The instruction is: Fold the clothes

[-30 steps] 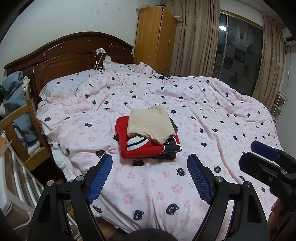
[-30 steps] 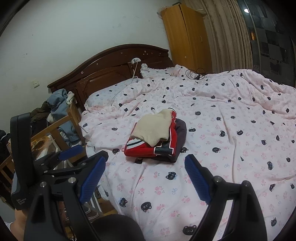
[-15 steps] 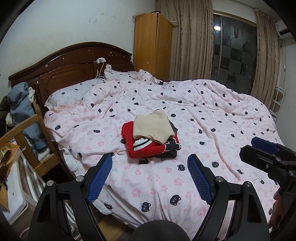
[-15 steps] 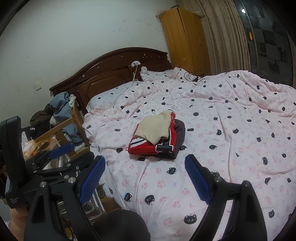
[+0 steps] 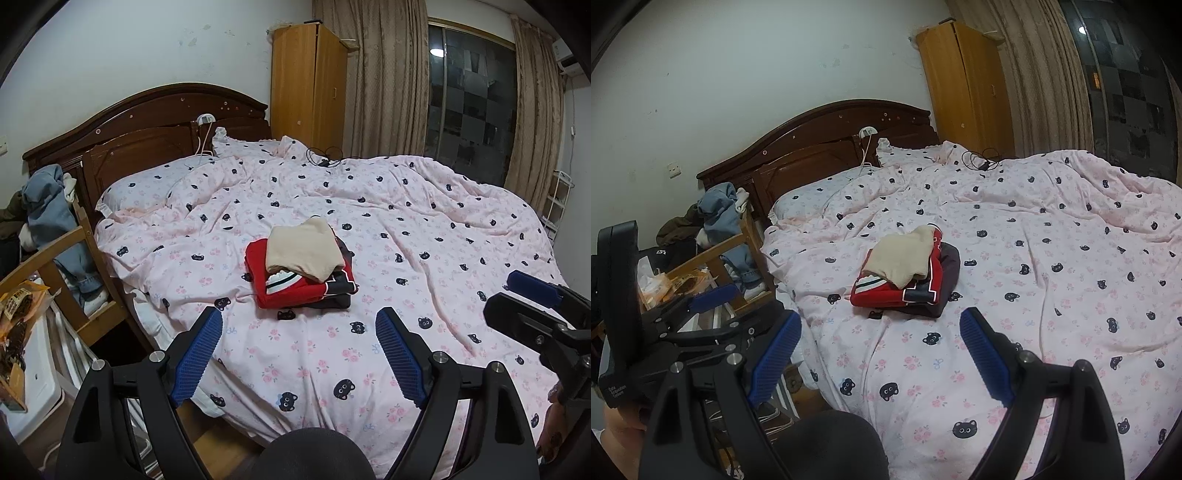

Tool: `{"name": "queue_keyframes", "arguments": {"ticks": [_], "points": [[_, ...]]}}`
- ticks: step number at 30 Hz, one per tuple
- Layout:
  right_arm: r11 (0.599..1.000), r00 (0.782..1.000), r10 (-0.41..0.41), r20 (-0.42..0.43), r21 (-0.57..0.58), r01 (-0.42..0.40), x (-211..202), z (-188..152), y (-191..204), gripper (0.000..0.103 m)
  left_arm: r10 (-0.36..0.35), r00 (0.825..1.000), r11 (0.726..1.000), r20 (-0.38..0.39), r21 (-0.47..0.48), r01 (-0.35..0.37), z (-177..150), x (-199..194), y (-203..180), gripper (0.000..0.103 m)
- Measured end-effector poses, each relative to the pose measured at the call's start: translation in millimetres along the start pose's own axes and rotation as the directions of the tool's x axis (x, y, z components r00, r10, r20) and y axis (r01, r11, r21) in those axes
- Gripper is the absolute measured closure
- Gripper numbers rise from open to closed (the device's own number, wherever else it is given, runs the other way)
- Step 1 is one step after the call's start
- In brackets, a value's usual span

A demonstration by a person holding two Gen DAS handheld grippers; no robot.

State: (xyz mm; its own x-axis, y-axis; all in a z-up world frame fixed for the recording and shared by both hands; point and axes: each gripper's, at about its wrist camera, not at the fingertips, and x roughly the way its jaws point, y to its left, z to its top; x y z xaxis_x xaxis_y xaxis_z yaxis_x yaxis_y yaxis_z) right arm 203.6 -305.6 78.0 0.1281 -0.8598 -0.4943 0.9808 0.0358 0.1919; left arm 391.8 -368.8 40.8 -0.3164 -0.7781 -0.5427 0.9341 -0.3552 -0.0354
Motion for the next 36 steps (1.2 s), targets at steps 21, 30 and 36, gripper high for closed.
{"name": "queue_keyframes", "arguments": {"ticks": [21, 30, 36], "points": [[1.0, 1.0, 0.007, 0.003, -0.005, -0.007, -9, 0, 5, 0.014, -0.039, 0.999, 0.999, 0.009, -0.019, 0.039, 2, -11, 0, 0.001], [1.0, 1.0, 0.008, -0.002, -0.007, -0.008, -9, -1, 6, 0.014, -0.089, 0.996, 0.994, -0.019, -0.063, 0.088, -1, -8, 3, 0.001], [1.0, 1.0, 0.012, -0.008, -0.004, -0.012, -7, -3, 6, 0.014, -0.096, 0.995, 0.993, -0.025, -0.075, 0.094, -4, -7, 4, 0.001]]}}
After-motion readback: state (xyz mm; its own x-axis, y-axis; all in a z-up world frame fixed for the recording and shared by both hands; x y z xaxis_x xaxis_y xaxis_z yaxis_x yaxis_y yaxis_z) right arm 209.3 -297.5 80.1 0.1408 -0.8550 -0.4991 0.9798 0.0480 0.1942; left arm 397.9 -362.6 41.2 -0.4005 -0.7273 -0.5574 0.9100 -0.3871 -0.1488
